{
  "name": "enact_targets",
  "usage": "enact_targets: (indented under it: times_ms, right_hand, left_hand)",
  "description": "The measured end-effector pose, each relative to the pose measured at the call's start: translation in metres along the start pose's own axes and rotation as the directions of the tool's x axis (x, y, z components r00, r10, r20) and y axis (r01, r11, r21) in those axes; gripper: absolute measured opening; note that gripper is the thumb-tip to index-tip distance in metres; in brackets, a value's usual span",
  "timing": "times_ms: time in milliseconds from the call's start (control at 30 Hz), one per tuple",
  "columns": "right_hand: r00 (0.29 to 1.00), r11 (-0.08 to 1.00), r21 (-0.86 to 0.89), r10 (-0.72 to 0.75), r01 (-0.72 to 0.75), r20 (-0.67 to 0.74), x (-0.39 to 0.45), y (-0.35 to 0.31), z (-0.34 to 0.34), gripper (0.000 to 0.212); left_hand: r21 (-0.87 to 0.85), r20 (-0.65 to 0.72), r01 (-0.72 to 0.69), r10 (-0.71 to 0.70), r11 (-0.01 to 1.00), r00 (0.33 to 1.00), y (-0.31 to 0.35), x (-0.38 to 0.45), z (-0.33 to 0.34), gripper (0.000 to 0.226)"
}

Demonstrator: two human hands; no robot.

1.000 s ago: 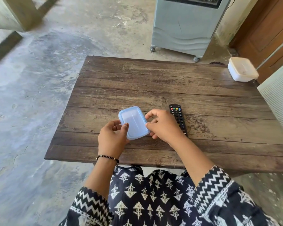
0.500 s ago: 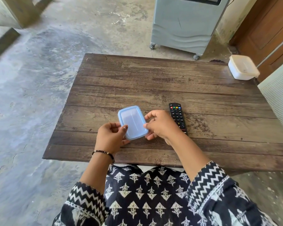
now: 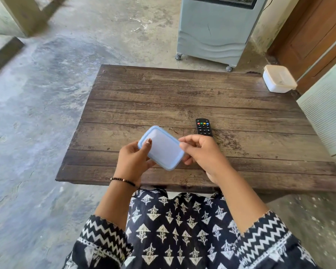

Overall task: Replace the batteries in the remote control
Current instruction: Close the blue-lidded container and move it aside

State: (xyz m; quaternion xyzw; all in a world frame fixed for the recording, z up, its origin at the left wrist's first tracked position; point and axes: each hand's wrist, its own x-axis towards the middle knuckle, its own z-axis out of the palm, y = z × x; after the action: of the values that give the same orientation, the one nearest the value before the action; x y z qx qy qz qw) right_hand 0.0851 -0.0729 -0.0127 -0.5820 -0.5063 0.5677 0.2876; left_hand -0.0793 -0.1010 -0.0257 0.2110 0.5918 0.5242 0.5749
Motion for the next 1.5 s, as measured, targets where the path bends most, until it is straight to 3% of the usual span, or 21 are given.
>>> enact_targets:
  times_ms: [100,200,300,433,633,867,1033,1167,1300,1433,1500]
  right_hand:
    - [0.979,0.949,0.256,0.157,-0.186,0.131,-0.017,0.009,0.006,0.016]
    - [0.981,0.891,0.413,0.151,-0.188,0.121,-0.026,0.016,0.015,0.007]
    - [0.99,0.93,0.339,0.132,-0.14,0.047,-0.029,0.016,0.018,0.007]
    - [0.984,0.93,0.322,0.159,-0.176,0.077,-0.034,0.013,0.013,0.009]
    - [0.982,0.968,0.206,0.11,-0.141,0.154,-0.035,0.005,0.004,0.015]
    - [0.99,0.966,0.231,0.092,-0.114,0.105,-0.034,0.01,0.012,0.007]
    - [0.993,0.977,0.181,0.113,-0.114,0.013,-0.029,0.015,0.034,0.018]
    - [0.997,0.979,0.185,0.078,-0.079,0.014,-0.018,0.009,0.064,0.011]
    - [0.992,0.982,0.172,0.064,-0.082,0.11,-0.009,-0.001,0.102,0.011]
    - [0.978,0.971,0.187,0.114,-0.146,0.175,0.003,-0.005,0.143,0.013]
    - [0.971,0.964,0.198,0.142,-0.18,0.192,0.008,-0.005,0.16,0.016]
  left_hand:
    - [-0.132,-0.001,0.038,-0.039,0.991,0.999,0.0,-0.01,0.005,0.011]
    - [-0.128,0.02,0.023,-0.02,0.992,1.0,-0.007,-0.018,0.009,0.013]
    - [-0.119,-0.01,0.016,-0.017,0.993,1.0,-0.011,-0.024,0.008,0.013]
    - [-0.078,-0.045,0.063,-0.066,0.995,0.997,-0.007,-0.026,0.003,0.012]
    - [0.158,-0.026,0.03,-0.026,0.987,0.999,0.002,-0.021,-0.003,0.044]
    - [0.216,-0.026,0.049,-0.044,0.975,0.999,0.007,-0.02,-0.009,0.037]
    - [0.375,-0.027,0.017,-0.008,0.927,1.0,0.018,-0.019,-0.031,0.028]
    - [0.503,-0.073,-0.048,0.098,0.863,0.992,0.033,-0.011,-0.068,0.016]
    - [0.594,-0.168,-0.035,0.166,0.804,0.972,0.042,-0.002,-0.111,0.015]
    - [0.714,-0.275,-0.017,0.303,0.7,0.912,0.049,0.005,-0.139,0.002]
    - [0.754,-0.331,0.019,0.355,0.657,0.874,0.052,0.007,-0.146,0.011]
